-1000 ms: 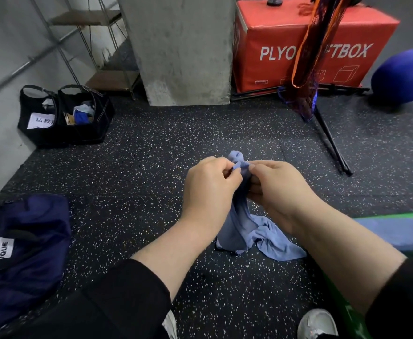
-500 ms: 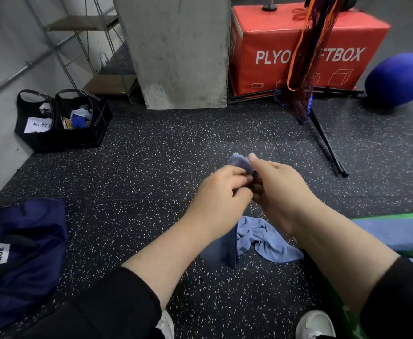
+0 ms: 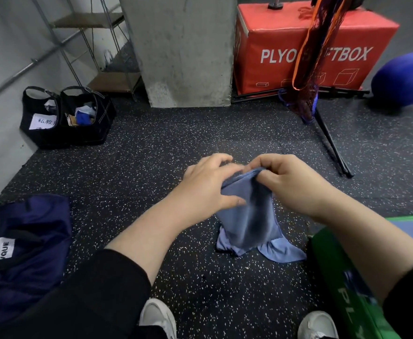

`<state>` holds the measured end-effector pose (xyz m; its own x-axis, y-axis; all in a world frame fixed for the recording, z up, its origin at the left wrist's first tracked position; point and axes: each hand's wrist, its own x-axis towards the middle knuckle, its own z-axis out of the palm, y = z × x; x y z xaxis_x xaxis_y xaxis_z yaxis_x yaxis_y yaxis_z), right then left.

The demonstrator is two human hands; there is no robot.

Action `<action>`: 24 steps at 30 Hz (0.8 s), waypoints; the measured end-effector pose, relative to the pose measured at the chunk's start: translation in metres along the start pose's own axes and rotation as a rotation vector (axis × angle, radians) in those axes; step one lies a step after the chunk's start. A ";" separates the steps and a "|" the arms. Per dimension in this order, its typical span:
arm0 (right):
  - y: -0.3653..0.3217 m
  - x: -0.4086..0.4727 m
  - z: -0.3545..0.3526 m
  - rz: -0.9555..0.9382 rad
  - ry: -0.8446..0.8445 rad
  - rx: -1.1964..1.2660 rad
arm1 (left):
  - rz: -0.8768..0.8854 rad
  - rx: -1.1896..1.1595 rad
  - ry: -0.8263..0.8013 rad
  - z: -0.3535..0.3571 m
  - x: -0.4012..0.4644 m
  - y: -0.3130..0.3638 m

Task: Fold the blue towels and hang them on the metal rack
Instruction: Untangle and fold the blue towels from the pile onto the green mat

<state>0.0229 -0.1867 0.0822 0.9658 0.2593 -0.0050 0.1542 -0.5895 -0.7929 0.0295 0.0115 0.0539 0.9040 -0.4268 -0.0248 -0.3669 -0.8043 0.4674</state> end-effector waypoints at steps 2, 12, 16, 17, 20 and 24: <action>0.004 0.000 -0.001 0.012 0.014 -0.071 | -0.007 -0.035 0.069 0.001 0.000 -0.001; 0.010 0.004 0.006 0.048 0.107 -0.214 | -0.123 0.020 0.197 -0.011 -0.003 0.006; 0.011 0.003 0.015 0.038 0.054 -0.143 | -0.072 -0.008 0.167 -0.013 -0.004 0.009; 0.012 0.003 0.017 0.036 0.054 -0.164 | -0.062 -0.010 0.161 -0.013 -0.003 0.010; 0.012 0.007 0.019 0.052 0.106 -0.249 | -0.071 -0.050 0.138 -0.016 -0.003 0.009; 0.011 0.007 0.016 0.102 0.140 -0.232 | -0.170 0.005 0.126 -0.013 -0.002 0.002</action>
<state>0.0280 -0.1790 0.0631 0.9957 0.0907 0.0196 0.0826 -0.7703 -0.6323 0.0301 0.0160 0.0666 0.9731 -0.2302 0.0083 -0.2080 -0.8623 0.4617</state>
